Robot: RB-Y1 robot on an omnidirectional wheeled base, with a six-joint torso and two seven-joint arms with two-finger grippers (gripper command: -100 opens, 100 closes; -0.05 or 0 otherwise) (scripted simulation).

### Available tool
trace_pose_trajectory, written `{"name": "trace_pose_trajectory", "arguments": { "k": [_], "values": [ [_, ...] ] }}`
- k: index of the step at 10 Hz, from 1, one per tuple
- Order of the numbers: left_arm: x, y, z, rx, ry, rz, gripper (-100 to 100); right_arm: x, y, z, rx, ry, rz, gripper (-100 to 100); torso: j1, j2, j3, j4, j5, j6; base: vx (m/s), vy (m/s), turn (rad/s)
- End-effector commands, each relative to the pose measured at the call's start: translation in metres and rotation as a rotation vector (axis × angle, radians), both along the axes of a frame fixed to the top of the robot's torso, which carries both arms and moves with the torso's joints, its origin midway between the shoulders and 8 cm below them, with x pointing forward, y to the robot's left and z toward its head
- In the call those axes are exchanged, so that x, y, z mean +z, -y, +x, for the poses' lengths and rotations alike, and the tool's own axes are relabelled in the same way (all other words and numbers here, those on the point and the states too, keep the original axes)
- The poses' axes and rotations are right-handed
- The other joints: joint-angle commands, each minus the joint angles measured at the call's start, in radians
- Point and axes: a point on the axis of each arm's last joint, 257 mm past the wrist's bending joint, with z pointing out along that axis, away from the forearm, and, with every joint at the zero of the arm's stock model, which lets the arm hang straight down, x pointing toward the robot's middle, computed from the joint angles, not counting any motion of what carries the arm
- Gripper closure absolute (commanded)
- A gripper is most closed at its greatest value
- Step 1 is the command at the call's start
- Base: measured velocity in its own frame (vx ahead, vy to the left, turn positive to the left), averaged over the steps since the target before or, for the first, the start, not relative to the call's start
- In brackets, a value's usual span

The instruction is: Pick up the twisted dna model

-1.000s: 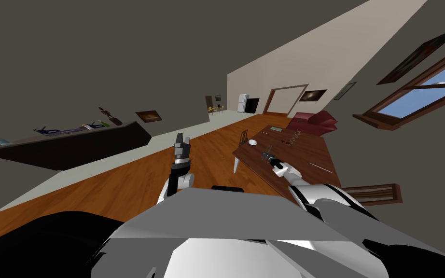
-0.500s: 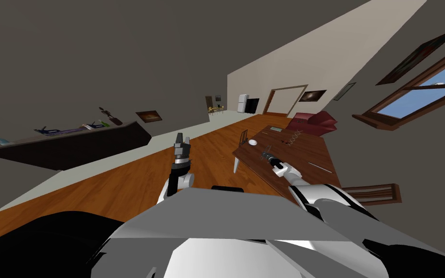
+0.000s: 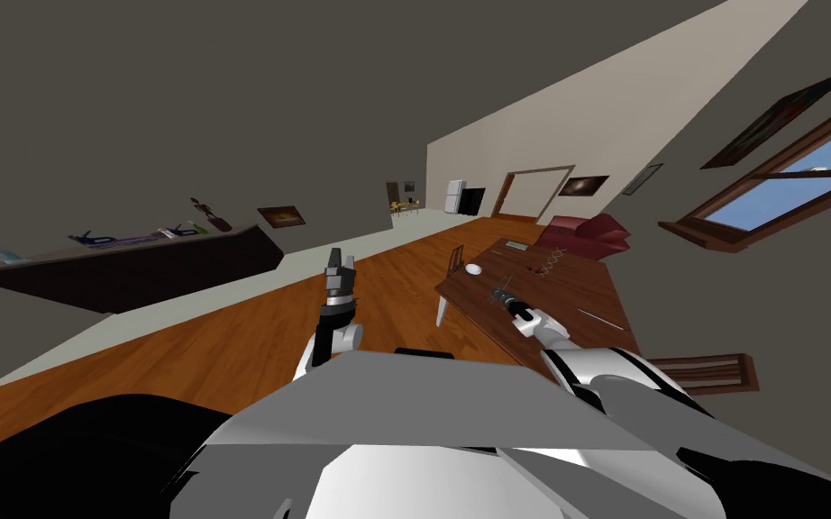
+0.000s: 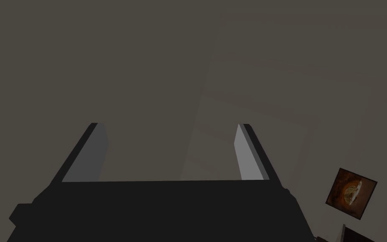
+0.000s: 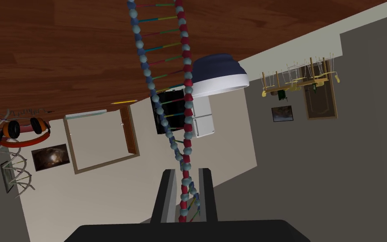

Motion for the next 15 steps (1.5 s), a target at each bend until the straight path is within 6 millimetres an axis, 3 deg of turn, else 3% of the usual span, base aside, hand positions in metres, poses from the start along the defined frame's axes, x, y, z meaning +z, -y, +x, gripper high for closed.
{"name": "trace_pose_trajectory", "arguments": {
  "k": [1,2,5,7,9,10,11,12,13,15],
  "values": [
    [0.000,0.000,0.000,0.000,0.000,0.000,0,-0.013,0.005,-0.013,-0.023,-0.033,0.002,100,0.000,0.000,0.000,0.000,0.000,0.000,-0.001,-0.001,-0.017],
    [0.000,0.000,0.000,0.000,0.000,0.000,0,0.003,-0.006,0.001,0.003,0.007,0.003,100,-0.002,0.001,-0.001,-0.003,-0.002,0.001,-0.014,0.000,-0.020],
    [0.000,0.000,0.000,0.000,0.000,0.000,0,0.015,-0.014,0.011,0.022,0.036,0.003,100,-0.002,-0.001,-0.001,-0.002,-0.002,0.000,-0.006,-0.001,0.002],
    [0.000,0.000,0.000,0.000,0.000,0.000,0,0.000,-0.003,-0.010,-0.003,0.006,0.003,100,-0.003,-0.003,-0.003,-0.004,-0.003,0.002,0.049,-0.002,0.011],
    [0.000,0.000,0.000,0.000,0.000,0.000,0,0.012,-0.013,-0.002,0.023,0.040,0.003,100,-0.004,-0.003,-0.003,-0.004,-0.003,0.001,0.012,-0.001,-0.010],
    [0.000,0.000,0.000,0.000,0.000,0.000,0,0.002,-0.005,-0.019,0.002,0.019,0.003,100,-0.003,-0.001,-0.002,-0.003,-0.003,0.000,0.041,0.000,0.038],
    [0.000,0.000,0.000,0.000,0.000,0.000,0,0.009,-0.012,-0.016,0.020,0.039,0.004,100,-0.003,-0.002,-0.003,-0.004,-0.003,0.001,0.044,-0.008,-0.008],
    [0.000,0.000,0.000,0.000,0.000,0.000,0,0.001,-0.002,-0.031,-0.006,0.017,0.002,100,-0.004,-0.003,-0.003,-0.003,-0.003,0.000,0.068,-0.015,0.020],
    [0.000,0.000,0.000,0.000,0.000,0.000,0,-0.003,-0.004,-0.038,0.000,0.014,0.003,100,-0.004,-0.004,-0.004,-0.004,-0.003,0.000,0.056,-0.009,0.008],
    [0.000,0.000,0.000,0.000,0.000,0.000,0,0.008,-0.011,-0.031,0.017,0.039,0.004,100,-0.004,-0.003,-0.003,-0.004,-0.003,0.000,0.009,0.003,-0.010]
  ]
}}
